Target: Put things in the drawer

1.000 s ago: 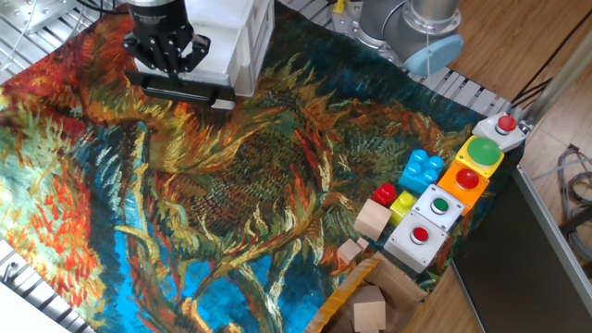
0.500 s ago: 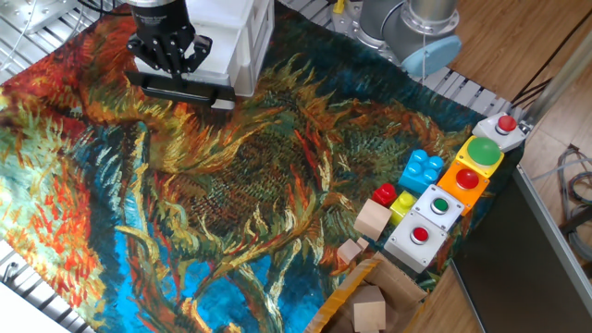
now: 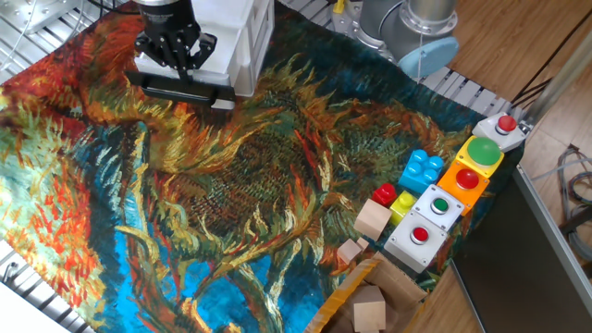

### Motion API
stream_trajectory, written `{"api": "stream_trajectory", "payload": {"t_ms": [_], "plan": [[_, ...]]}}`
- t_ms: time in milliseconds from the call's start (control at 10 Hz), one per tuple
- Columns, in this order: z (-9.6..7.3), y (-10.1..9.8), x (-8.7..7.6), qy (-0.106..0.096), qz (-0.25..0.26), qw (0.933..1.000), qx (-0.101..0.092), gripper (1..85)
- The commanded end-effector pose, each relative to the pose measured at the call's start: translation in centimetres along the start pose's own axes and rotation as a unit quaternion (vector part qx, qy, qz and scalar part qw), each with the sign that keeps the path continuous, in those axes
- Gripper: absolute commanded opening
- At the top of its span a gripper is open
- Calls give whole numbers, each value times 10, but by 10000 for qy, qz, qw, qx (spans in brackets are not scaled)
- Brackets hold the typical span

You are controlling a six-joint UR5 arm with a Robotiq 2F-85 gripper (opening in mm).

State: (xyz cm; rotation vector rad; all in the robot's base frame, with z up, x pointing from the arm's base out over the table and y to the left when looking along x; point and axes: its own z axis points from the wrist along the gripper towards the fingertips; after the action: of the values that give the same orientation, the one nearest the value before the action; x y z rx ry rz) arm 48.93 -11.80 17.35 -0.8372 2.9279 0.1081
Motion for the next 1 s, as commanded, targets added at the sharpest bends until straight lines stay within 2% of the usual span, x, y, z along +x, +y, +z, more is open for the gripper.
{"api": "stream_trajectory", "payload": {"t_ms": [0, 300, 600, 900], "plan": [[-4, 4, 21, 16, -12, 10000, -12, 13], [-14, 6, 37, 90, -73, 9999, -40, 13], [-14, 5, 69, 56, -163, 9998, -65, 13], [-11, 4, 91, 10, -191, 9998, -80, 13]]}}
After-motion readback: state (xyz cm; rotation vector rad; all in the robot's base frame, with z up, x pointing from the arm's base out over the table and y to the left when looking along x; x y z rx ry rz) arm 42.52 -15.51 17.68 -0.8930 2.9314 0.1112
